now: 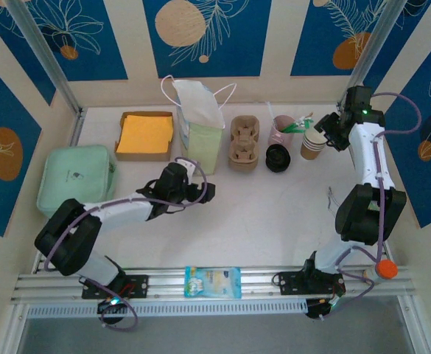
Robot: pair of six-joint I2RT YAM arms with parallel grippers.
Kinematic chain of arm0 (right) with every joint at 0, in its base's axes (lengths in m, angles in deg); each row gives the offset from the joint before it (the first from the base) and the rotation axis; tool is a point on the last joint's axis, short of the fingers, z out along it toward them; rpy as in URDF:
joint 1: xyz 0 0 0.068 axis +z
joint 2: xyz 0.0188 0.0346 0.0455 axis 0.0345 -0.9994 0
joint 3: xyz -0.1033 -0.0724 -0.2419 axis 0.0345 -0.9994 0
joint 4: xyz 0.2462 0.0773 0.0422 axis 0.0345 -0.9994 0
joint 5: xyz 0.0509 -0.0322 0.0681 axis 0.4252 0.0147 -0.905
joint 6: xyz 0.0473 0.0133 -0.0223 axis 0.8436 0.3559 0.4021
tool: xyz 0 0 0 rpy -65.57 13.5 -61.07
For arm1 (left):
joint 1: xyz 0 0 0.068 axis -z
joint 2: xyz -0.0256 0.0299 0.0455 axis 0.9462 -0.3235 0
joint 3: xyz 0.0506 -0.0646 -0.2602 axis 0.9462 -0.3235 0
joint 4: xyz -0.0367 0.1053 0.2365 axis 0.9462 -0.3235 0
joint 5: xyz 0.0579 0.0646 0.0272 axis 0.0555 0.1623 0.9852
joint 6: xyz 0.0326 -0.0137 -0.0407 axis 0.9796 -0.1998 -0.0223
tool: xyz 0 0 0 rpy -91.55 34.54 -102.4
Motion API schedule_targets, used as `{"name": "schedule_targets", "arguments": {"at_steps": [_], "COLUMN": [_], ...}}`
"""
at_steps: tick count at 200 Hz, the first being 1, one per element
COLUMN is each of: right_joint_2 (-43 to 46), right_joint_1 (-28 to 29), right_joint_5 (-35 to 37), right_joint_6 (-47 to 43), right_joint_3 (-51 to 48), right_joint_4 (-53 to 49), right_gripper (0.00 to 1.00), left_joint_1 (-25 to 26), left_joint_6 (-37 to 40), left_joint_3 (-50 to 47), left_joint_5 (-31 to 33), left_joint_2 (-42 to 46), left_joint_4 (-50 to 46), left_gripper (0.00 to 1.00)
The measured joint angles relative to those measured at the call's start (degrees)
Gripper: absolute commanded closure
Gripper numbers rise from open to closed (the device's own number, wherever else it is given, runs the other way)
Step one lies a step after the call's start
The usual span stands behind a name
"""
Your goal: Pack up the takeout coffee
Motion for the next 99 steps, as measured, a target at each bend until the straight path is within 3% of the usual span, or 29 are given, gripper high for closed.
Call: {"name": "schedule_targets", "arguments": {"at_steps": [99], "right_joint_2": [-2.1], "right_joint_1": [-0.7], "right_joint_5": [0.1], "right_joint_6": [-0.2], "right_joint_3": [0.7], "right_joint_4": [0.0], "right_gripper": [0.43], "left_joint_1": [-7.9], "left_joint_6": [-1.5], "left_joint_3": [0.2], "left_joint_5": [-3.1], "left_joint_2": [-3.7], "left_joint_4": [5.4], "left_gripper": [0.10]}}
